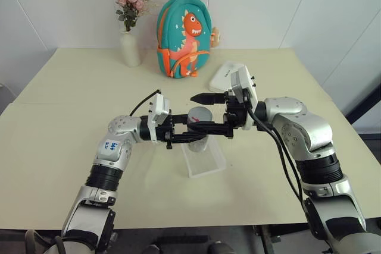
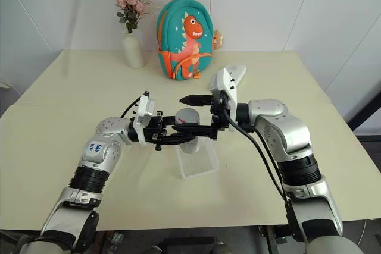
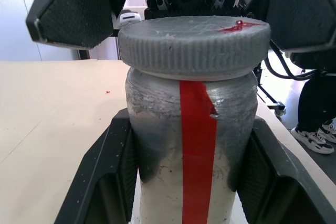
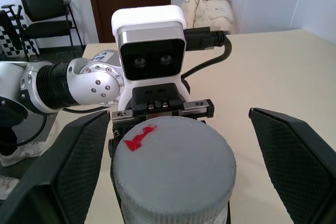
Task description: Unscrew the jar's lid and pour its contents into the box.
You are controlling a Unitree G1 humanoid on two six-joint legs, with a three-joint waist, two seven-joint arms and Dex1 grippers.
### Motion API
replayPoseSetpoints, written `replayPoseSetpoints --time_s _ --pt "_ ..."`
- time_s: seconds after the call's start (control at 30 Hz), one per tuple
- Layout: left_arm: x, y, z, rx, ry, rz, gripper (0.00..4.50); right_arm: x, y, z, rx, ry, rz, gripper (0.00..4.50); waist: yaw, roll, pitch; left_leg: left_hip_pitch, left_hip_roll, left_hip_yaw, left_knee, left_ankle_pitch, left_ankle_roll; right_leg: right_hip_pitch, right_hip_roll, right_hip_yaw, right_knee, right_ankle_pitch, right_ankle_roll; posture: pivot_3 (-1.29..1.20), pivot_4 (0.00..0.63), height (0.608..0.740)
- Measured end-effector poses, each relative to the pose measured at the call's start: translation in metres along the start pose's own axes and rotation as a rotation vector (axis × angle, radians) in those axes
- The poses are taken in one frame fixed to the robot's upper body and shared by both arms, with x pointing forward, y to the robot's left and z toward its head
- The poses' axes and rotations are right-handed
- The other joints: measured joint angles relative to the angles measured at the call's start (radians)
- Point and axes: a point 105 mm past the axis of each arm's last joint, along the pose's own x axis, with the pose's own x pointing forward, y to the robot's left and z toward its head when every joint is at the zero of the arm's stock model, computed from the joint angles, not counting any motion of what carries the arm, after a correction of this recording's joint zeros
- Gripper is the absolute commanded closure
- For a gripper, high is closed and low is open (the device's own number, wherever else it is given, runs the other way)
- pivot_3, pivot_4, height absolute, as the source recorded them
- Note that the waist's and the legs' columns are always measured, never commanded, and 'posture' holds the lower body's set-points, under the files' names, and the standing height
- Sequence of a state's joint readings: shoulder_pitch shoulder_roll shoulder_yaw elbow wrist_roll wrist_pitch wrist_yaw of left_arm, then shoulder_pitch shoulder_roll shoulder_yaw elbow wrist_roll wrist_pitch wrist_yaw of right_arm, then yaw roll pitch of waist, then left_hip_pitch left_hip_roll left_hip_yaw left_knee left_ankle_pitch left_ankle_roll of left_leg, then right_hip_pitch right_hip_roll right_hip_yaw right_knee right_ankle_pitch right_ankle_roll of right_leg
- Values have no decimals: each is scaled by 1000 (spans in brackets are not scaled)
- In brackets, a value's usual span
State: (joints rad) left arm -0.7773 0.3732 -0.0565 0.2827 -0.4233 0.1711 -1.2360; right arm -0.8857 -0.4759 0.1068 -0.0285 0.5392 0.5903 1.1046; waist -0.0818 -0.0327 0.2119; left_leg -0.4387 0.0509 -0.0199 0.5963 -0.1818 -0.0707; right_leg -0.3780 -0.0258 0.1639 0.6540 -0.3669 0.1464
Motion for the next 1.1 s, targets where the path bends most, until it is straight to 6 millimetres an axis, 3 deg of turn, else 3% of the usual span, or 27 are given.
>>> replayPoseSetpoints --time_s 0.03,0.13,0.27,0.53,0.8,0.97,1.1 --pt "0 0 0 0 0 0 2454 0 0 -1 2 1 0 35 0 0 0 0 0 0 0 0 0 0 0 0 0 0 0 0 150 740" --pt "0 0 0 0 0 0 2454 0 -1 -1 4 2 -2 651 0 0 0 0 0 0 0 0 0 0 0 0 0 0 0 0 150 740" --pt "0 1 0 0 0 9 2454 1 1 0 4 -3 16 1920 -1 0 0 0 0 0 0 0 0 0 0 0 0 0 0 0 150 740" --pt "0 0 0 -1 1 4 2454 2 1 3 -4 -8 19 1920 -1 0 0 0 0 0 0 0 0 0 0 0 0 0 0 0 150 740" --pt "-1 -1 -4 -11 3 2 2454 -5 -2 26 -51 -46 22 1920 0 0 0 0 0 0 0 0 0 0 0 0 0 0 0 0 150 740" --pt "-1 -1 -4 -9 3 3 2454 -15 -17 37 -68 -60 -33 1920 0 0 0 0 0 0 0 0 0 0 0 0 0 0 0 0 150 740" --pt "-7 1 -3 0 20 20 2454 -39 -43 33 -74 -23 -166 1920 0 0 0 0 0 0 0 0 0 0 0 0 0 0 0 0 150 740"
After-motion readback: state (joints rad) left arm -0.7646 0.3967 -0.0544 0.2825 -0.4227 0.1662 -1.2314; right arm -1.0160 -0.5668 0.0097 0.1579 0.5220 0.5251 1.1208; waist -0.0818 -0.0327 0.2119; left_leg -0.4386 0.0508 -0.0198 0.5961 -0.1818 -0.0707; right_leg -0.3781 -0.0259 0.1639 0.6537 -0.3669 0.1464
